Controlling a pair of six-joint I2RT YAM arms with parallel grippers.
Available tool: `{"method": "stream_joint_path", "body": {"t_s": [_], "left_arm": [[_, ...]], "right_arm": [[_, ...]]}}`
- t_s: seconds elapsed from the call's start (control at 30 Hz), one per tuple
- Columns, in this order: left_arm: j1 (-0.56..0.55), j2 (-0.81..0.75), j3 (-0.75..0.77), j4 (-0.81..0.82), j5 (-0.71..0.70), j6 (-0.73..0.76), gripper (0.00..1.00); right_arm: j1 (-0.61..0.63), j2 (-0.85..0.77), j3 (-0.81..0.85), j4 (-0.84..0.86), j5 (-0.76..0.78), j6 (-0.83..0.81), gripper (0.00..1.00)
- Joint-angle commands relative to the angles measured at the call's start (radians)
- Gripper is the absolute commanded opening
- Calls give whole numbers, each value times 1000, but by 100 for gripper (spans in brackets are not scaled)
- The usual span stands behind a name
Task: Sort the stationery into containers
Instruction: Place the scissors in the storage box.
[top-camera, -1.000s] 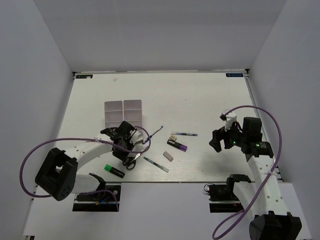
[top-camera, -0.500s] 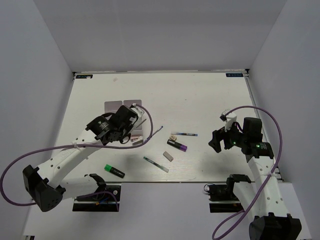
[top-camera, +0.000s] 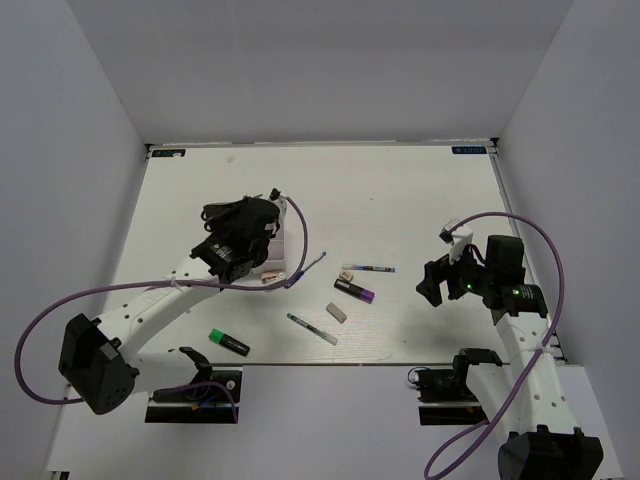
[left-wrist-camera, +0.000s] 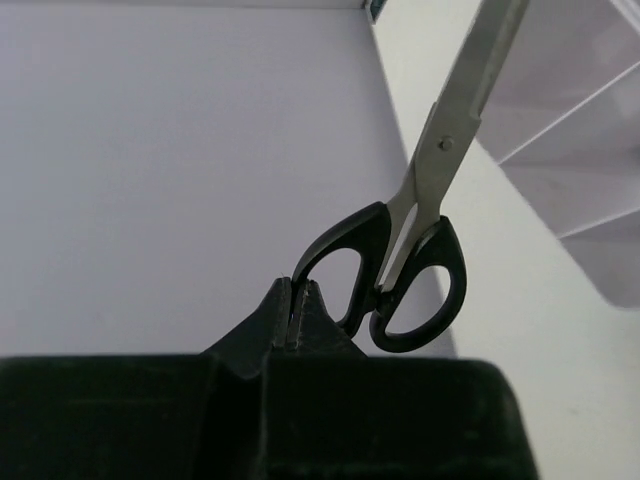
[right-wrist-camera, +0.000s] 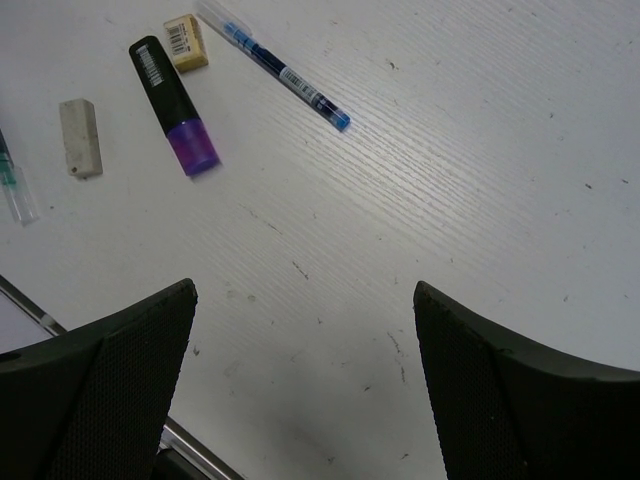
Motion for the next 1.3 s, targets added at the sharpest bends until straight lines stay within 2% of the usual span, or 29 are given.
{"method": "stream_joint_path", "body": {"t_s": [0.0, 0.07, 0.27, 0.43, 0.53, 1.03, 1.27], "left_arm": [[37, -25, -102, 522, -39, 465, 0], [56, -23, -118, 555, -1, 531, 0], [134, -19, -100, 521, 72, 583, 0], [191, 4, -47, 338, 116, 535, 0], [223, 15, -55, 282, 147, 499, 0], [249, 127, -61, 236, 199, 492, 0], [268, 124, -81, 228, 207, 501, 0]], "right_arm": [[1, -13, 38, 1, -30, 5, 90], [2, -13, 40, 2, -33, 7, 90], [2, -10, 40, -2, -39, 7, 90], [2, -7, 43, -1, -38, 8, 90], [4, -2, 41, -1, -34, 8, 90], [4, -1, 47, -1, -21, 10, 90], [4, -7, 52, -6, -24, 10, 90]]}}
